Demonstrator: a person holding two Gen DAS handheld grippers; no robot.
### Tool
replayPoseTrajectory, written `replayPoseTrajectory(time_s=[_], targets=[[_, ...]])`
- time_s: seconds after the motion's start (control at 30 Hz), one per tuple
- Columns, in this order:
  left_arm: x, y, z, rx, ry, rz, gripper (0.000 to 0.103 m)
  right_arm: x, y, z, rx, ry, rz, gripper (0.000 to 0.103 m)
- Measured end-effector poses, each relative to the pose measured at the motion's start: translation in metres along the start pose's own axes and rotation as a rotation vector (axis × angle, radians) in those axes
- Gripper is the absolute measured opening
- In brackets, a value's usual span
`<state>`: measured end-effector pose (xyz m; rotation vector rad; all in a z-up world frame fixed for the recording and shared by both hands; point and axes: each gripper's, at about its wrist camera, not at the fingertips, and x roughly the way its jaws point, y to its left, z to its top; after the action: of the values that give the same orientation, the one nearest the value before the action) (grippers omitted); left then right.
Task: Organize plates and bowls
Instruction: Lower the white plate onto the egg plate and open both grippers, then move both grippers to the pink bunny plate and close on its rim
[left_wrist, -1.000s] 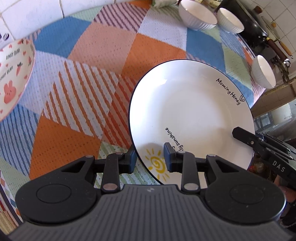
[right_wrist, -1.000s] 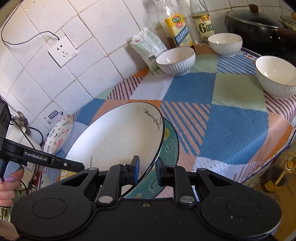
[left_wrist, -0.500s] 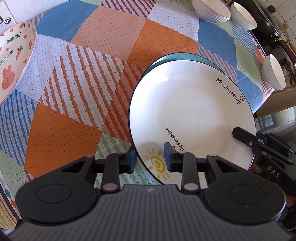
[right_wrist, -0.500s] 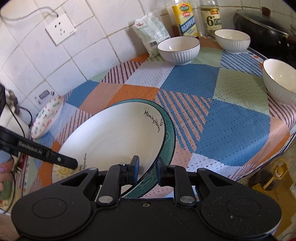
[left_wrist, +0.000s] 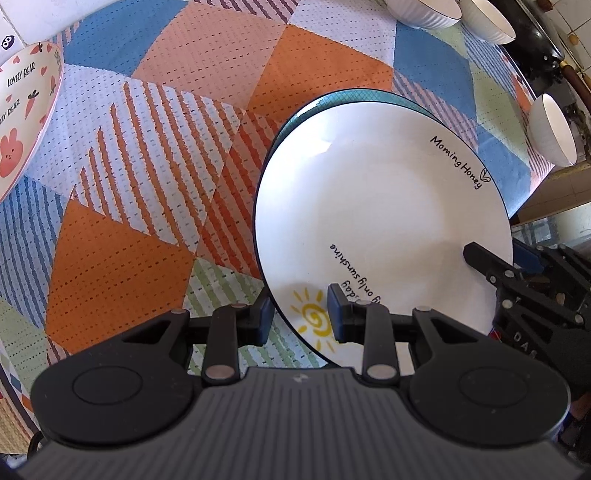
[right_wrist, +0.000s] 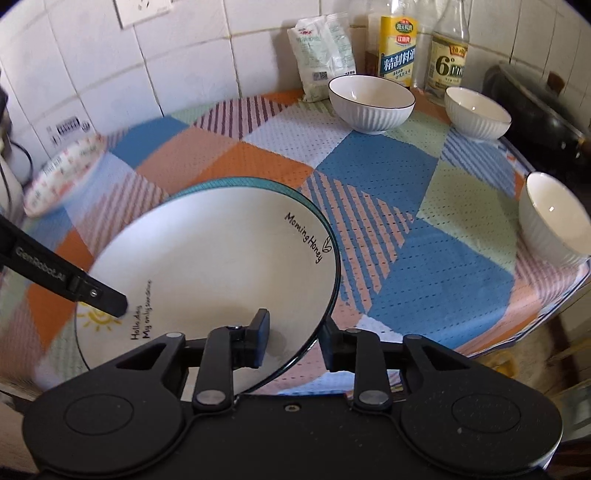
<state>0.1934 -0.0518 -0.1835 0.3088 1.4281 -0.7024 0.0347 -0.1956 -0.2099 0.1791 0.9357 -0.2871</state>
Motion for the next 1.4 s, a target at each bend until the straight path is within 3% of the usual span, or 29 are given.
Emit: replayPoseTrajectory(time_s=[0.2,0.4,0.53,0.93,1.17,1.3,1.4], targets=[[0.005,-0.007,0.002,0.039,0.005,0.024,0.027,0.010,0.006,0.002,-0.010,0.041,-0.082,0.037],[0.001,-0.003,0.007,0.024,-0.002,0.015,0.027,0.017,0.011,0.000,-0.019,0.011,-0.115,0.038],[-0.022,0.003,0.004,0.035,-0.061,0.013,0.027,0.008,0.013,-0.002,-0.016,-0.033,-0.134,0.038],[-0.099,0.045,-0.020,0.052,-0.184,0.066,0.030,-0.055,0.039,-0.005,0.039,-0.281,-0.026,0.050],[-0.129,0.087,-0.047,0.020,-0.229,0.100,0.033,-0.076,0.081,-0.007,0.016,-0.349,0.046,0.051],[-0.140,0.113,-0.061,-0.018,-0.250,0.119,0.033,-0.082,0.108,-0.004,-0.035,-0.384,0.093,0.064],[-0.145,0.131,-0.068,-0.052,-0.262,0.130,0.034,-0.083,0.129,0.001,-0.085,-0.398,0.128,0.064]])
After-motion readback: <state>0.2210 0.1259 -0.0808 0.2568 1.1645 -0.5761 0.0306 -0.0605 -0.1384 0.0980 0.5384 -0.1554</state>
